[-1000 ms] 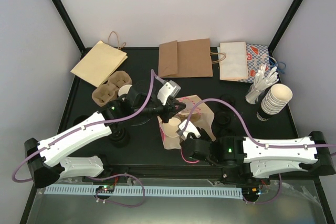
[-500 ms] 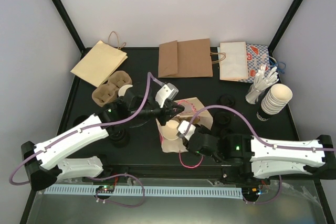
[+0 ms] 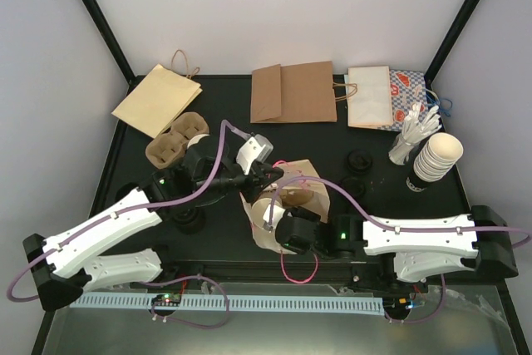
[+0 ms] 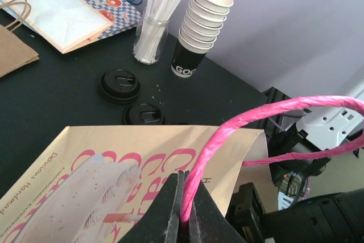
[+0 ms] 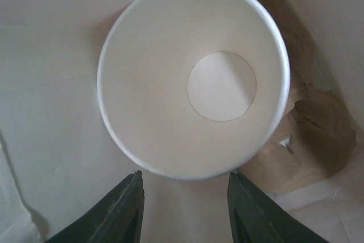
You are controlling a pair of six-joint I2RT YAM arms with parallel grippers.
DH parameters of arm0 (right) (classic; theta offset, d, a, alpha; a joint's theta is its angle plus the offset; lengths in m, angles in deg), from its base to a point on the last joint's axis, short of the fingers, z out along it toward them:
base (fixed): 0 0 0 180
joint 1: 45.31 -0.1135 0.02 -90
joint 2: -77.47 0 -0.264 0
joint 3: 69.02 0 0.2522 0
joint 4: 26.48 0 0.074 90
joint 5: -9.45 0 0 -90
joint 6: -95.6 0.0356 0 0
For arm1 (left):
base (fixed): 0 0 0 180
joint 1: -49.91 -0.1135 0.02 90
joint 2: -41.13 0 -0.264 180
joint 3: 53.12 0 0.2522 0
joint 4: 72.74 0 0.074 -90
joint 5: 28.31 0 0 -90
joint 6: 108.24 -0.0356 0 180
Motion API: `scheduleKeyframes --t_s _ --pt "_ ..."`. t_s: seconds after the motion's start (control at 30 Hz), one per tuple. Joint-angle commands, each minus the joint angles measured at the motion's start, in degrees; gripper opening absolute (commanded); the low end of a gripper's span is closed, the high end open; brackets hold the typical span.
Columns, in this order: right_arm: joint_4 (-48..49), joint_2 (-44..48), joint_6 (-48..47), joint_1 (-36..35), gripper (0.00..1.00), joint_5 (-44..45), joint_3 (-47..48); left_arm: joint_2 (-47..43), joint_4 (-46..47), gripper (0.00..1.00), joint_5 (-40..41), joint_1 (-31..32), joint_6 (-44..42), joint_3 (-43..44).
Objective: Pack the takeout coffee
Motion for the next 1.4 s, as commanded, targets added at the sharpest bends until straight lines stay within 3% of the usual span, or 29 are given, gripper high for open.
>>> scheduleKeyframes --t_s 0.0,0.27,0.63,1.0,1.37 --pt "1.13 1.02 2.22 0.12 0.44 1.17 1.02 -2.31 0.76 0.02 -0.30 -0.46 -1.61 -1.57" --pt "5.36 3.29 14.80 2.79 0.45 -0.14 -0.17 -3.05 2.73 0.02 -3.32 -0.46 -1.40 -4.12" --pt "6.86 1.12 29.73 2.89 0.42 8.47 0.27 -2.42 6.86 0.02 -4.35 -0.46 3.12 -3.78" --pt "7.09 -6.73 31.33 2.89 0.40 10.97 1.14 -1.79 7.18 0.02 -4.19 -0.46 4.67 -3.68" --pt "10.02 -4.43 26.53 2.79 0.02 8.21 0.61 -1.59 6.40 0.02 -3.12 -0.72 3.85 -4.32"
